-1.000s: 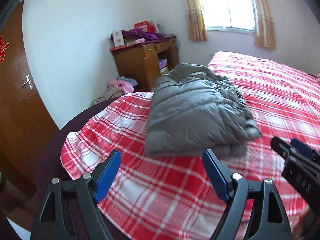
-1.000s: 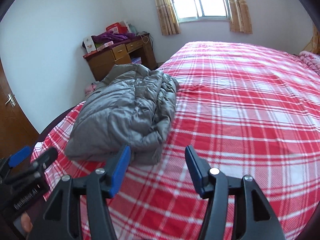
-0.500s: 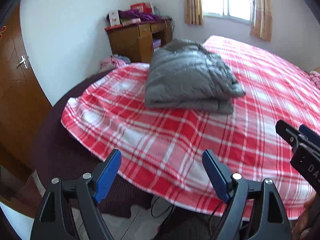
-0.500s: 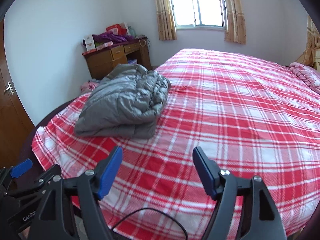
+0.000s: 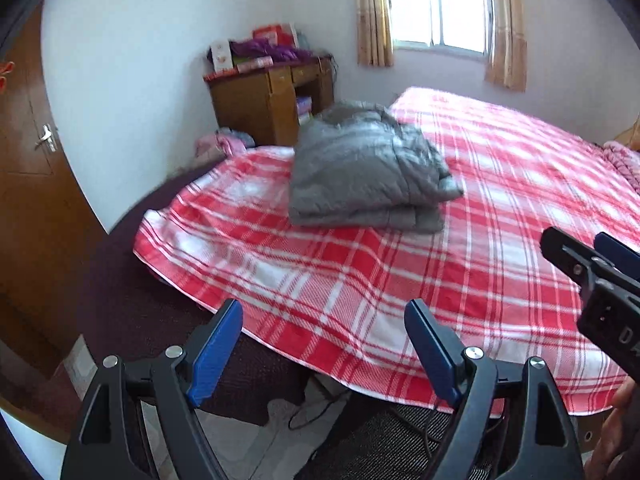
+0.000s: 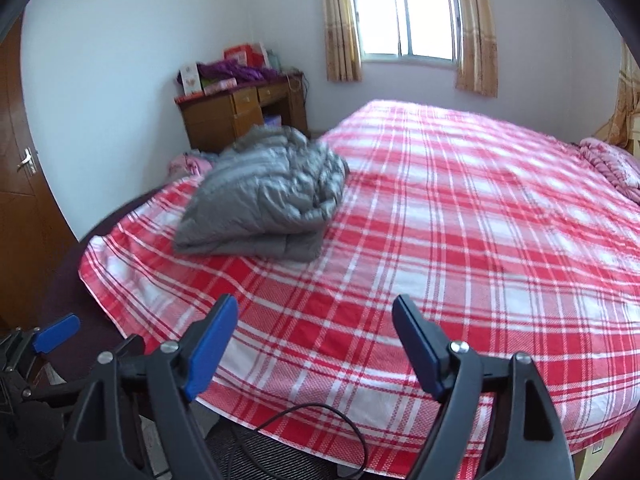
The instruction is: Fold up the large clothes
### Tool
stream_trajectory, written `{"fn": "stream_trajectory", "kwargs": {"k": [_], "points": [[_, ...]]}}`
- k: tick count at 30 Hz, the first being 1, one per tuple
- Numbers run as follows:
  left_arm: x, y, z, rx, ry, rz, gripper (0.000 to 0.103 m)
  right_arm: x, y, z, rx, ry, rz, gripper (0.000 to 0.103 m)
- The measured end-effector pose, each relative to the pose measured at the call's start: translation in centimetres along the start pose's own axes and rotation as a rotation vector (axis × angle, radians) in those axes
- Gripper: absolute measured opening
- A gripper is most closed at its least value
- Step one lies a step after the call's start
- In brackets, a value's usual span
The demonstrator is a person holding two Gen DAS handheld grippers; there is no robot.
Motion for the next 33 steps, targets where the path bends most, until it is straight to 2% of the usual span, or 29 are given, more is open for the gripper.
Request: {"fn": "stream_trajectory", "kwargs": {"k": [6,11,13,18,22,33], "points": [[-1.2,-3.9,-1.1,-0.009,-0.034,0.112,0.083,-1.3,-4.5,-1.1,0.008,-0.032,0.151,0.087],[-2.2,-7.4,-2.3,-0.068,-0.058,0.283,0.083,-2.0,-8.3,-1.9,0.037,-0.067,0.321,0.091],[-2.5,-8.3,-2.5,-0.077,-0.063,0.327,0.084,-2.2,-9.3,-2.0,0.046,-0.071,0.375,0.093],[-2.8,-9.1,-2.7,-0.067,-0.07,0.358,0.084,-2.5,-11.2,-1.5,0.043,-0.042,0.485,0.096],[-2.9,-9.1,-2.4,-0.064,-0.058,0.358,0.084,-2.7,-11.4,-1.1,0.048,-0.021,0.509,0.097],[-2.7,-9.3,-2.7,-0.058,-0.075,0.35,0.085,-2.5,-11.0,-1.2,0.046,-0.009,0.493,0.097]]}}
Point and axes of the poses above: each gripper's, at about its wrist camera, not at the fingertips, and y roughly the way its jaws point, z to its right, x to its underside, the point moved 3 cm from there along y, roughly the way its jaws point, and after that the axes turned 6 degrees about -x, right-handed, at the moved point
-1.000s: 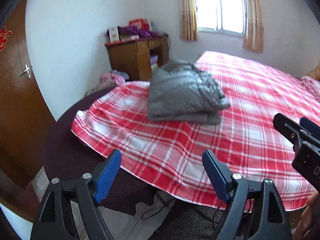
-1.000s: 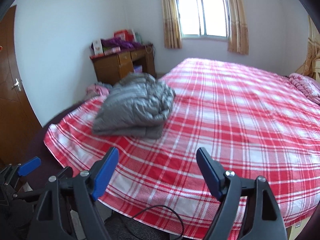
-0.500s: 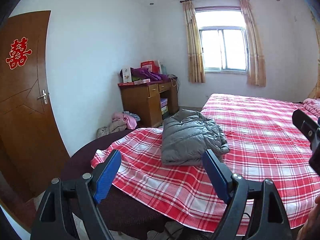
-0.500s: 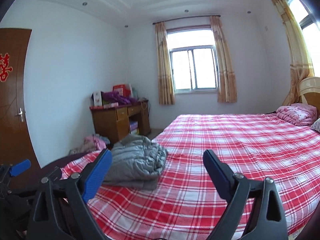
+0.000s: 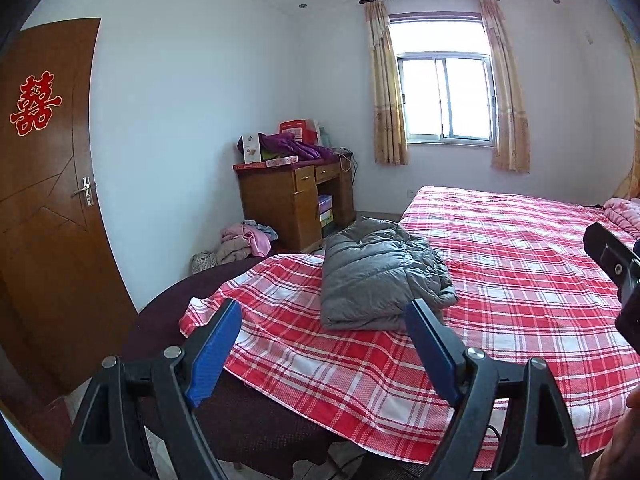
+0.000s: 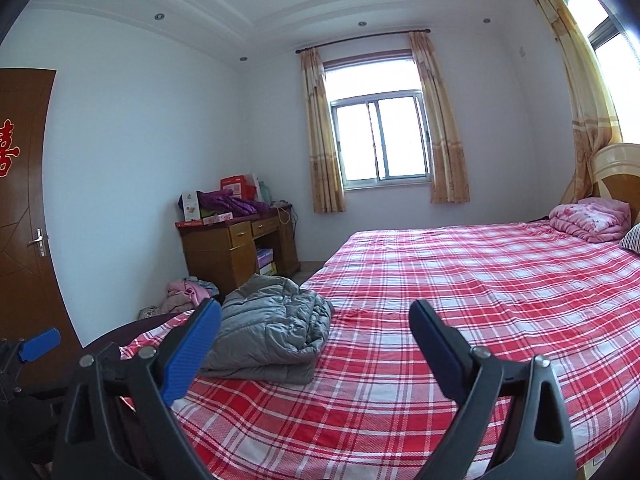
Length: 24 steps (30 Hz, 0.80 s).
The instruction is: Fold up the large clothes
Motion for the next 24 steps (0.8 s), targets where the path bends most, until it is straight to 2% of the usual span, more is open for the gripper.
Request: {"fn": "stream_trajectory", "kwargs": {"k": [24], "points": [[-0.05,-0.22,-0.07,0.005,-0.009,0.014,0.085,0.07,-0.5,0.13,0.0,-0.002,0.006,0.097]]}}
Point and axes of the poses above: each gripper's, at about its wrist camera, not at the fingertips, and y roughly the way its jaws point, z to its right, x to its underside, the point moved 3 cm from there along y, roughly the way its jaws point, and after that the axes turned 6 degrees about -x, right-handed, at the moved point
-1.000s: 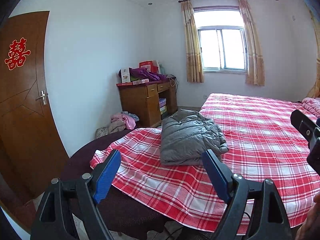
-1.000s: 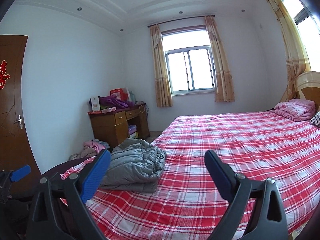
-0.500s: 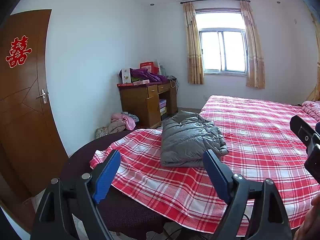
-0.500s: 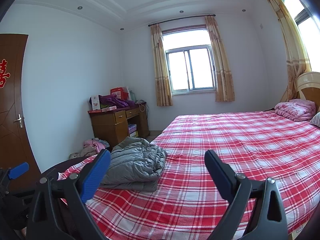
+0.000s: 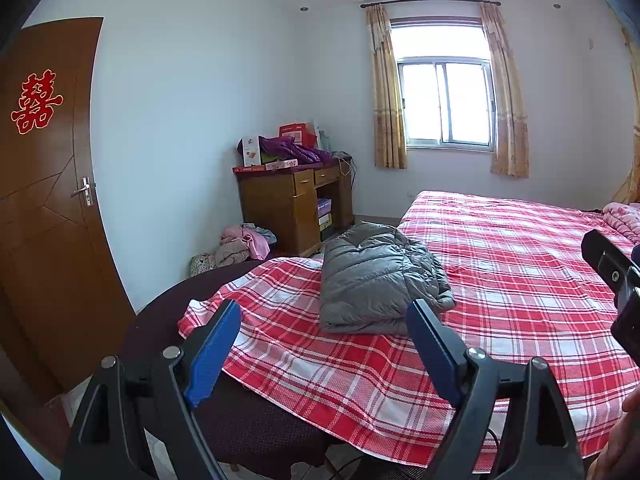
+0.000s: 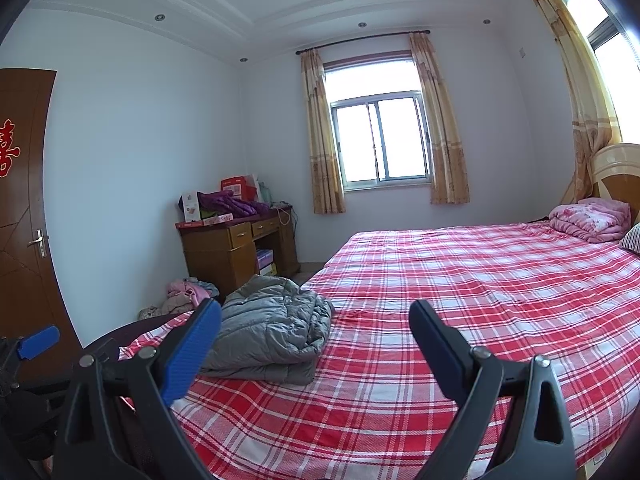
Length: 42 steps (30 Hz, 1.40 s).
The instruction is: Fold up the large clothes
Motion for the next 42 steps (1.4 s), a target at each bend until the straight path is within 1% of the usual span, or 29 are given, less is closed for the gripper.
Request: {"fn": "stream_trajectory", "kwargs": {"k": [12,27,34,37,42], "points": [[-0.4,-0.5,0.0,0.003,0.003,0.035,0.086,-0.1,-0.3,0.0,0.006,0.004,0.009,0.097],[-0.6,-0.3,-0.1,0.002,-0.008,0.043,0.088,-0.3,-0.5,0.1,0.008,0.004,0.014,0.097],[-0.4,0.2,0.0,-0.005,0.0,0.02,0.088,-0.3,-0.5,0.1,0.009,0.006,0.016,0.097],[-0.3,0.2,0.1,0.012,0.0,0.013,0.088,-0.3,-0.5,0.1,0.012,0.006,0.017,0.097],[-0.3,0.5,0.0,0.089,-0.019,-0.017,0.088,-0.2,-0.6,0.1,0.013,0.006,0.014,0.097]]}}
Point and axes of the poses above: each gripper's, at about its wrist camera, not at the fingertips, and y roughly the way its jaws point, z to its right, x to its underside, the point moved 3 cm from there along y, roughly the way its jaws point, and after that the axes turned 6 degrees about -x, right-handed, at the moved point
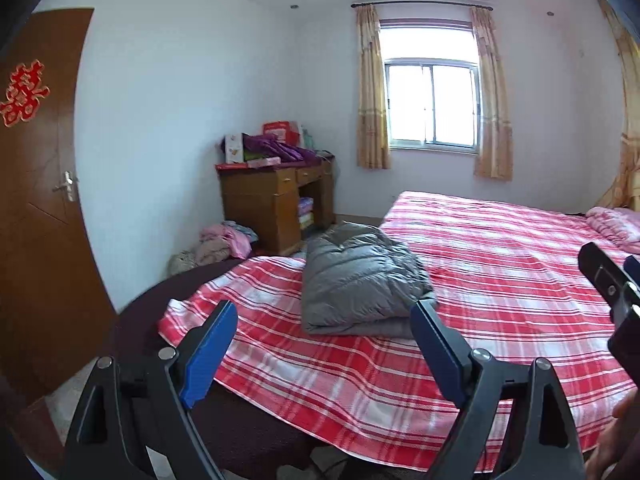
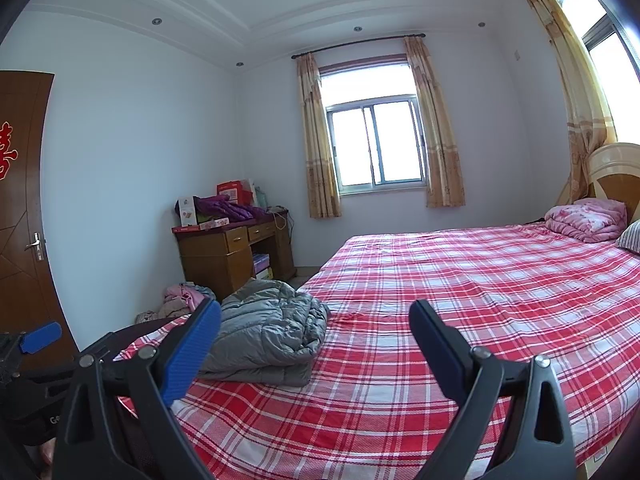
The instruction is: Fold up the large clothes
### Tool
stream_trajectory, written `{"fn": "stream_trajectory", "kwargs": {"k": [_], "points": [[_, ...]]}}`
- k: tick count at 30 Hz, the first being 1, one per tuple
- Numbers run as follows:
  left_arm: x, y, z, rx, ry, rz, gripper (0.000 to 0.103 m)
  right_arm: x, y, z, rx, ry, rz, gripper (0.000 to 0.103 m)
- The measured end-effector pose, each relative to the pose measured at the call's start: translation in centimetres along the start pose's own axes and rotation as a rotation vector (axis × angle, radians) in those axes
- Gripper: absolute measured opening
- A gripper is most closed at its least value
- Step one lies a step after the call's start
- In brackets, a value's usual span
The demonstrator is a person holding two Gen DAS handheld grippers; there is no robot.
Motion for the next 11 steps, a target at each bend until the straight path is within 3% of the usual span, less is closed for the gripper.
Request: {"fn": "stream_trajectory", "kwargs": {"k": [11], "points": [[0.3,1.3,0.1,-0.022,0.012,-0.029,0.088,0.2,0.2,0.0,0.001,0.004,-0.008,0.097]]}}
Point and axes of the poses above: each gripper's, at about its wrist camera, not at the fingertips, and y roughly the way its jaws point, z to its right, x to its underside, the point moved 3 cm from there along y, roughly the way its jaws point, and after that the axes turned 6 degrees about -x, right-handed, at the moved point
